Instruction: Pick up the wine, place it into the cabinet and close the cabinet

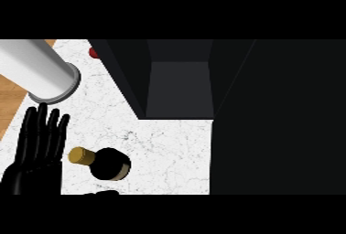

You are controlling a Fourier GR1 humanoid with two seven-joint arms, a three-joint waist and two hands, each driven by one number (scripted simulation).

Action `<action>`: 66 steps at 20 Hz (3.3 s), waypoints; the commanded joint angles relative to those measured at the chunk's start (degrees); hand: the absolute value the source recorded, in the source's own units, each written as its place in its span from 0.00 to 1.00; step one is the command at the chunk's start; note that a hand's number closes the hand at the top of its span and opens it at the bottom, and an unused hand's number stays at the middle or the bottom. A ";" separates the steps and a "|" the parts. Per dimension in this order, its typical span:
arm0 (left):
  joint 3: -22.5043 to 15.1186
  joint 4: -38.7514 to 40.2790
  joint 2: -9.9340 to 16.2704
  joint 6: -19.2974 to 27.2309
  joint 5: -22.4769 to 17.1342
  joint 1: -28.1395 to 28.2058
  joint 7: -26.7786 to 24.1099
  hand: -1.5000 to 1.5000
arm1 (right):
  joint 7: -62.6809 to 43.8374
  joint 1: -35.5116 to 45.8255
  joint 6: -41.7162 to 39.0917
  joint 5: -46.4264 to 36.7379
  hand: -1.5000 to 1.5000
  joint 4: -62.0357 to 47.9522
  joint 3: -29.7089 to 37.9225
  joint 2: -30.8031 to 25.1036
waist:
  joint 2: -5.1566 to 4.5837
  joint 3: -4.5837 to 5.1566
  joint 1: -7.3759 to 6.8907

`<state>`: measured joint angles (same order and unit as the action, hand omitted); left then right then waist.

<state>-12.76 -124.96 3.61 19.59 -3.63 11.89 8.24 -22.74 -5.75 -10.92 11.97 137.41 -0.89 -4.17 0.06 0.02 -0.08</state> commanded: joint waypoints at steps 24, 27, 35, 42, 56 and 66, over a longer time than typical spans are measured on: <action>15.56 29.89 1.73 -16.77 -8.94 4.47 -23.88 0.00 | -4.99 1.52 -0.07 1.43 0.00 3.56 -0.16 0.34 | -0.04 0.01 0.13; 15.47 32.26 0.56 -16.98 -7.65 4.53 -26.47 0.00 | 1.11 -0.65 -3.25 2.16 0.00 -1.50 2.57 0.23 | -0.04 -0.02 0.12; 15.40 38.07 -0.72 -19.90 -8.33 3.47 -27.96 0.00 | -3.62 2.82 -0.16 0.00 0.00 0.51 0.47 0.90 | -0.03 -0.01 0.05; 15.61 50.80 -2.54 -20.84 -5.55 -0.46 -36.44 0.00 | 0.26 1.99 -0.32 -4.87 0.00 -2.51 -3.19 2.92 | -0.06 -0.01 0.14; 19.39 68.31 -2.27 -23.57 -6.61 -7.95 -44.18 0.00 | 2.45 -1.10 -1.29 -6.22 0.00 -2.05 -4.25 3.90 | -0.05 -0.01 0.22; 21.46 77.47 -0.42 -31.13 -11.87 -13.68 -49.79 0.00 | -0.51 -0.19 -2.98 -0.20 0.00 0.65 1.86 0.62 | -0.06 -0.01 0.26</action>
<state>7.13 -53.45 2.23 -8.83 -14.65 1.63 -38.21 -23.11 -5.91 -12.85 9.47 137.90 -1.14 -2.50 0.02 0.02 0.12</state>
